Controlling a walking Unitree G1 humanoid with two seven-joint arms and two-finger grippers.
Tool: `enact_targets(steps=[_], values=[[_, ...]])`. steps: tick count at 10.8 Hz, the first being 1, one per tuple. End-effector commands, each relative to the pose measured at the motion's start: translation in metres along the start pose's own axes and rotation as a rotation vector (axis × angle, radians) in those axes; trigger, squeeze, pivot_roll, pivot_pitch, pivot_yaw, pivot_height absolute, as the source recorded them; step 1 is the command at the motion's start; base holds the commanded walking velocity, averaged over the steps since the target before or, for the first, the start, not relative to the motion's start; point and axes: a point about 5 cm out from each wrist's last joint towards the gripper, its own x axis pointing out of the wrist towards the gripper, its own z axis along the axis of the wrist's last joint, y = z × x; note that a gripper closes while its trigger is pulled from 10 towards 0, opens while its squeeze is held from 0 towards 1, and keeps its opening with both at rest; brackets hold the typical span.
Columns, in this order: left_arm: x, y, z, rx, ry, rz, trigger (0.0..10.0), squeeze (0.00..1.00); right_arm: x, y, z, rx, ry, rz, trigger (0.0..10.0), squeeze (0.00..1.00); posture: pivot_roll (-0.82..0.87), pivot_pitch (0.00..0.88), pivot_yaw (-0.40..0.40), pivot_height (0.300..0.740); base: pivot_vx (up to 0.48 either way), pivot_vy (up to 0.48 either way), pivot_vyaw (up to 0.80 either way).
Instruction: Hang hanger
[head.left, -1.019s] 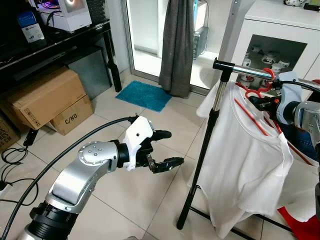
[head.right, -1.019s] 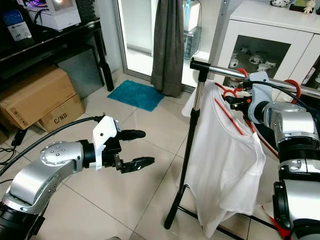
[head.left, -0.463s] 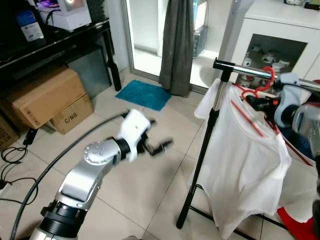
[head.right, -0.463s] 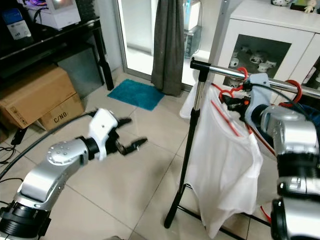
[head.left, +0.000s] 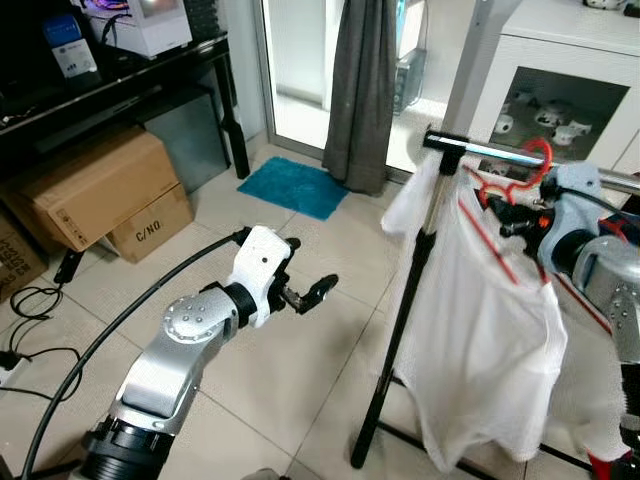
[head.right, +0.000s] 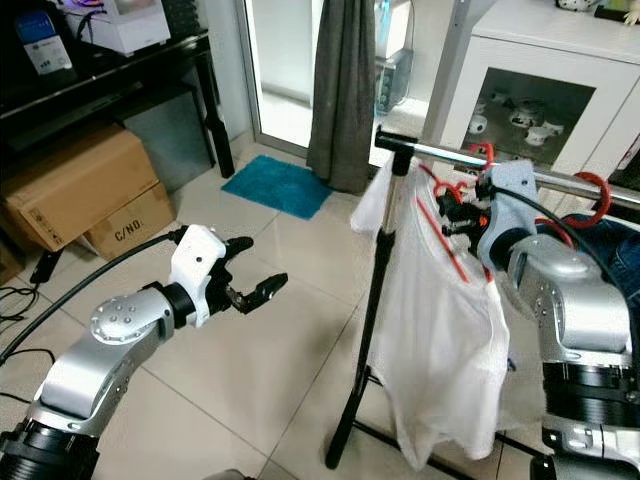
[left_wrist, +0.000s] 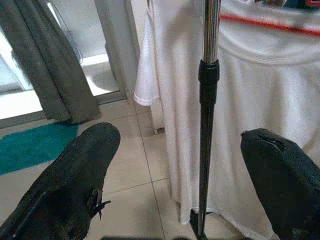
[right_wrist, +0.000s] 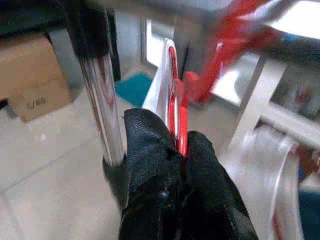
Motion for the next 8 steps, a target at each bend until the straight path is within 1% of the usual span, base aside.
enact_targets(steps=[1, 3, 4, 7, 8], values=[[0.001, 0.003, 0.003, 0.017, -0.011, 0.022, 10.0, 0.56, -0.006, 0.005, 0.015, -0.047, -0.139, -0.011, 0.0, 0.00, -0.18, 0.000, 0.055, 0.719, 0.000, 0.000, 0.00], [0.002, 0.003, 0.003, 0.021, -0.015, 0.023, 10.0, 0.56, -0.008, 0.015, 0.007, -0.071, -0.162, -0.033, 0.0, 0.00, -0.18, 0.000, 0.052, 0.719, 0.000, 0.000, 0.00], [0.002, 0.002, 0.002, 0.019, -0.016, 0.029, 10.0, 0.56, -0.011, 0.019, -0.002, -0.056, -0.169, -0.049, 0.0, 0.00, -0.18, 0.000, 0.046, 0.719, 0.000, 0.000, 0.00], [-0.003, -0.001, -0.006, 0.001, 0.006, 0.040, 10.0, 0.56, -0.032, 0.036, -0.028, 0.010, -0.166, -0.078, 0.0, 0.00, -0.18, 0.000, 0.038, 0.719, 0.000, 0.000, 0.00], [-0.004, -0.001, -0.007, -0.002, 0.007, 0.041, 10.0, 0.56, -0.035, 0.039, -0.034, 0.019, -0.158, -0.096, 0.0, 0.00, -0.18, 0.000, 0.036, 0.719, 0.000, 0.000, 0.00]])
